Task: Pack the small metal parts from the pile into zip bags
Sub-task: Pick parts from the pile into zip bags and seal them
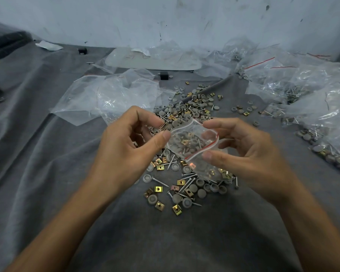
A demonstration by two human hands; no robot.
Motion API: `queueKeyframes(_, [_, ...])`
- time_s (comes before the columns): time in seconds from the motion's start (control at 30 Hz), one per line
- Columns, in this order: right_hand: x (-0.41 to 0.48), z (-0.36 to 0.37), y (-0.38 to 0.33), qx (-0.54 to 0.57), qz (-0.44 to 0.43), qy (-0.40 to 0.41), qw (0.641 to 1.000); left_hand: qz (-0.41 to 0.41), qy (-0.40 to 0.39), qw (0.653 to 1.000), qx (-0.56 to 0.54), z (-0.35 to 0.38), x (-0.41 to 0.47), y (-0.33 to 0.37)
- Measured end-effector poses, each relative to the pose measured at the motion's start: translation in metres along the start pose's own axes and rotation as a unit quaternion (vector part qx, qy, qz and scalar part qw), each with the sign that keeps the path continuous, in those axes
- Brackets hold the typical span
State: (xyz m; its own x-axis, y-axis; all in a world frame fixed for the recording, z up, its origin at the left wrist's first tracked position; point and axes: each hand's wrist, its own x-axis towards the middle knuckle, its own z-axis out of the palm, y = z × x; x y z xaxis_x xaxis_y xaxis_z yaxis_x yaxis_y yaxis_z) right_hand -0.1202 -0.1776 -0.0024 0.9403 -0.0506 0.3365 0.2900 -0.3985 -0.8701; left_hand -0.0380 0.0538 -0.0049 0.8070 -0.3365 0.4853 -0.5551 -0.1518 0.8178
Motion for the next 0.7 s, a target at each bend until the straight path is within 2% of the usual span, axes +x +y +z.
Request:
queueKeyframes(0.2, [-0.0003,0.0006,-0.002,-0.002,0.0,0.005,1.0,0.005,-0.021,1.0,0.014,0.0021,-0.0003,0.0061])
queueKeyframes(0.53, [-0.0008,0.0007,-0.002,0.0,-0.003,0.002,1.0,-0.017,0.009,1.0,-0.008,0.0033,-0.0015,0.0037])
queueKeyframes(0.7, [-0.0011,0.0024,-0.0009,-0.007,-0.007,-0.017,1.0,-0.014,-0.038,0.999,0.023,0.0085,-0.0026,0.002])
